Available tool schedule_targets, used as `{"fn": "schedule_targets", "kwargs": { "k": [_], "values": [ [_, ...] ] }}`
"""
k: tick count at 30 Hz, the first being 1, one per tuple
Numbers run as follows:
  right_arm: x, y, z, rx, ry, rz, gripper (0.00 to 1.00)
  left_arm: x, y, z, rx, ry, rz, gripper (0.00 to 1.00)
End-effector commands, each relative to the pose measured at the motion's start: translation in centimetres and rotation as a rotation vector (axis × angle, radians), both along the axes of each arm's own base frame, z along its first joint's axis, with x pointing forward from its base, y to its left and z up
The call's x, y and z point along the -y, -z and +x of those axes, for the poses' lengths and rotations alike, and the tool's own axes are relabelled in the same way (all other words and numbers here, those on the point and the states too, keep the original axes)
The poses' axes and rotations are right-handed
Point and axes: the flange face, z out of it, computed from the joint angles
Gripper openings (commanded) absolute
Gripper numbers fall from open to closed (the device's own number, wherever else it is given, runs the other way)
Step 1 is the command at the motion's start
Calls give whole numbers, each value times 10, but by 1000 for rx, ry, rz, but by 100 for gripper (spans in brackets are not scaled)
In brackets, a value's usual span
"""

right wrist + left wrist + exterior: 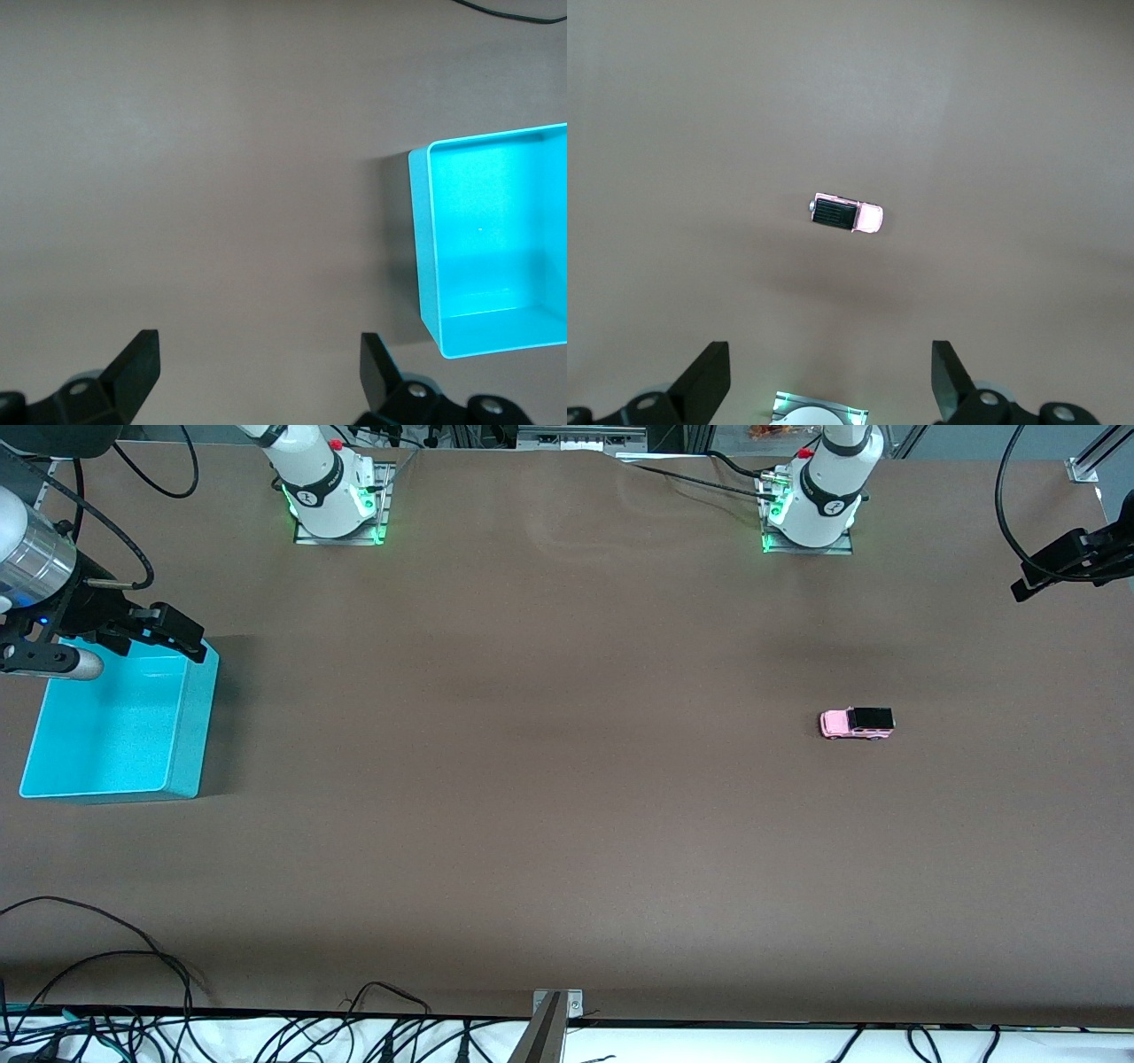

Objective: Wind and store pink jeep toy

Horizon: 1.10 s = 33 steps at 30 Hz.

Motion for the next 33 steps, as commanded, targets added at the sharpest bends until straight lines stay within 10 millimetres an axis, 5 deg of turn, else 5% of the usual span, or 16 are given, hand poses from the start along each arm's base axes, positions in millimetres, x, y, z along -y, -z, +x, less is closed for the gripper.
{"fn": "schedule_targets", "kwargs": {
  "k": [1,33],
  "values": [
    [2,-5,2,-2,-3,12,100,-1,-4,1,-6,-10,-19,100],
    [-1,-3,5,3,-6,13,100,0,-5,-1,-16,-6,-20,100]
  ]
}}
